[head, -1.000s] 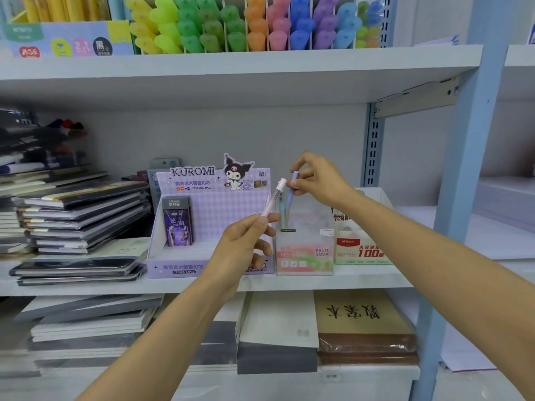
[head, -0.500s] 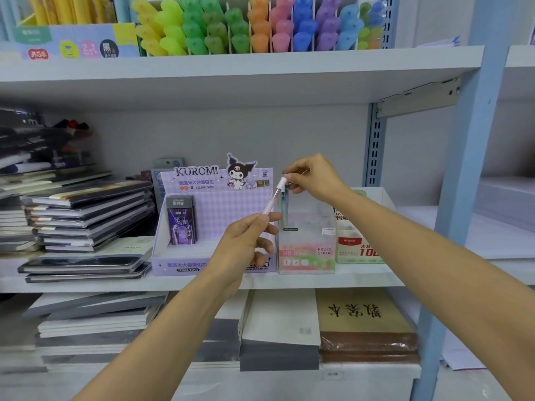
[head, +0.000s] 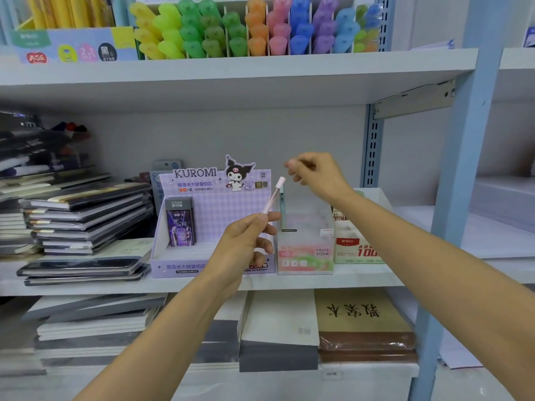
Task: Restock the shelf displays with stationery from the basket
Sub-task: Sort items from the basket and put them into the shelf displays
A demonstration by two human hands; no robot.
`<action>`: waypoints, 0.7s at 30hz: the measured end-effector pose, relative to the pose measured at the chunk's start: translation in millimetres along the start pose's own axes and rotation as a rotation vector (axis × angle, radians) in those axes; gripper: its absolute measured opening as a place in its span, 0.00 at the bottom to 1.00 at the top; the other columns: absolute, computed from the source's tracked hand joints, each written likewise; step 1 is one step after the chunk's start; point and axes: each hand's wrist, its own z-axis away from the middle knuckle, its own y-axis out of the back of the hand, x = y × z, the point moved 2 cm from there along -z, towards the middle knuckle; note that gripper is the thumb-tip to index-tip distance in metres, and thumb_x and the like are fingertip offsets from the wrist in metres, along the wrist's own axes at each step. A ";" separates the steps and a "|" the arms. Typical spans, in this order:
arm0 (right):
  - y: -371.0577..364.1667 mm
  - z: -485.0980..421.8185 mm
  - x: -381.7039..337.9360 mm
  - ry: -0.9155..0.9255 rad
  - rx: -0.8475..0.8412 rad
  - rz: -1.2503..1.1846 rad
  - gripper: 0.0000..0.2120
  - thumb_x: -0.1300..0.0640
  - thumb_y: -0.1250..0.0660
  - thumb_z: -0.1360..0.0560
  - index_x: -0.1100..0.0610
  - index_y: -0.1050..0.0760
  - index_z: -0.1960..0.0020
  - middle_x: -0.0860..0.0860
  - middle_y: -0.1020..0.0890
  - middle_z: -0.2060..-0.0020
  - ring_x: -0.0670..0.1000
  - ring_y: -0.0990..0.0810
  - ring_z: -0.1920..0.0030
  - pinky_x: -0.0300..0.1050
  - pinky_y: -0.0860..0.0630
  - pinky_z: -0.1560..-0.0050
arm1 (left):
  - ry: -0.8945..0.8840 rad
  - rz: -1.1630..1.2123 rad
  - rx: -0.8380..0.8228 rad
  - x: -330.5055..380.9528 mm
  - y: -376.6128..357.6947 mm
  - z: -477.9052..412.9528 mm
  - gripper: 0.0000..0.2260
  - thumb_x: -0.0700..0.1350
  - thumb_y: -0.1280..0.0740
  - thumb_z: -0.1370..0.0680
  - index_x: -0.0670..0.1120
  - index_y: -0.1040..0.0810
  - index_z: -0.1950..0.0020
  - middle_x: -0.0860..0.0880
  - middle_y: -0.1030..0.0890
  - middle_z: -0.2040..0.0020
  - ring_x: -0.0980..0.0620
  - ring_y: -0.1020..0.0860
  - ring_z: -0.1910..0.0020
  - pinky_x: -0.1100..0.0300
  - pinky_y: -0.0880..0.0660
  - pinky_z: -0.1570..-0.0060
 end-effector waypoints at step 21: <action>30.0 45.3 -21.9 -0.202 -0.191 -0.777 0.08 0.67 0.32 0.26 0.65 0.22 0.47 0.58 0.17 0.56 0.52 0.15 0.56 0.39 0.19 0.57 | -0.143 0.005 0.143 7.6 -17.9 -1.9 0.05 0.38 0.29 0.24 0.41 0.17 0.50 0.47 0.21 0.65 0.55 0.26 0.72 0.62 0.22 0.65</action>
